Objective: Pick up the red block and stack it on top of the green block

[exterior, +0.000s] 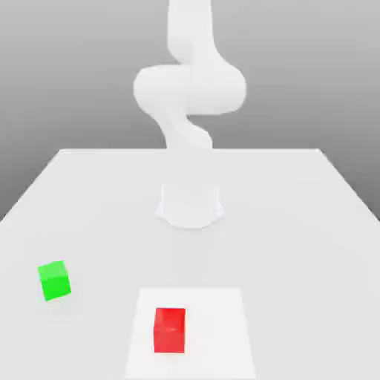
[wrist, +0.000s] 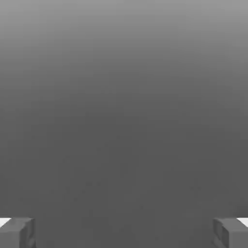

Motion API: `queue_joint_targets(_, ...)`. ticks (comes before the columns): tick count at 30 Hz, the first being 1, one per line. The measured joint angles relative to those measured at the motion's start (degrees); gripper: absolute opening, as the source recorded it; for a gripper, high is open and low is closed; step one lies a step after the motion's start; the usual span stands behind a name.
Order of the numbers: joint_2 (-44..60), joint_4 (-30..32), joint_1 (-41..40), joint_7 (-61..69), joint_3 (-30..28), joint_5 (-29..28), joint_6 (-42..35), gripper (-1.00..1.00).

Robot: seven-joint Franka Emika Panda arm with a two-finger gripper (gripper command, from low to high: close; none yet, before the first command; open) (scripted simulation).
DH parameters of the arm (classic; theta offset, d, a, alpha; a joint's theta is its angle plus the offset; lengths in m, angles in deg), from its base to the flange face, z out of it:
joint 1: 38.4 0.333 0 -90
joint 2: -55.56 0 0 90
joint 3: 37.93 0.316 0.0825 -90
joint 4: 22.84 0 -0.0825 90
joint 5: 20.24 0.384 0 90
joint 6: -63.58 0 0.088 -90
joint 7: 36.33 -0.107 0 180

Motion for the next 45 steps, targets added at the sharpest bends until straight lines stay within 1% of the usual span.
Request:
queue_joint_targets(14, 29.5, 10.7, 0.6, 3.6, -2.8, 1.9, 14.2, 0.00)
queue_joint_targets(21, 43.9, 15.9, -0.2, 4.2, -3.4, 1.2, 21.2, 0.00)
queue_joint_targets(23, 48.1, 16.4, -0.2, 4.4, -3.4, 1.3, 23.9, 0.00)
queue_joint_targets(27, 56.4, 15.5, -1.1, 5.5, -2.2, 2.6, 30.7, 0.00)
queue_joint_targets(28, 58.0, 15.3, -1.4, 5.7, -1.9, 2.9, 32.1, -1.00)
queue_joint_targets(35, 58.2, 15.3, -1.5, 5.6, -1.8, 2.8, 32.2, -1.00)
queue_joint_targets(41, 47.5, 17.0, -1.5, 4.7, -3.0, 0.5, 23.3, -1.00)
queue_joint_targets(45, 43.6, 18.6, -9.0, 12.0, -7.3, -1.8, 21.3, -1.00)
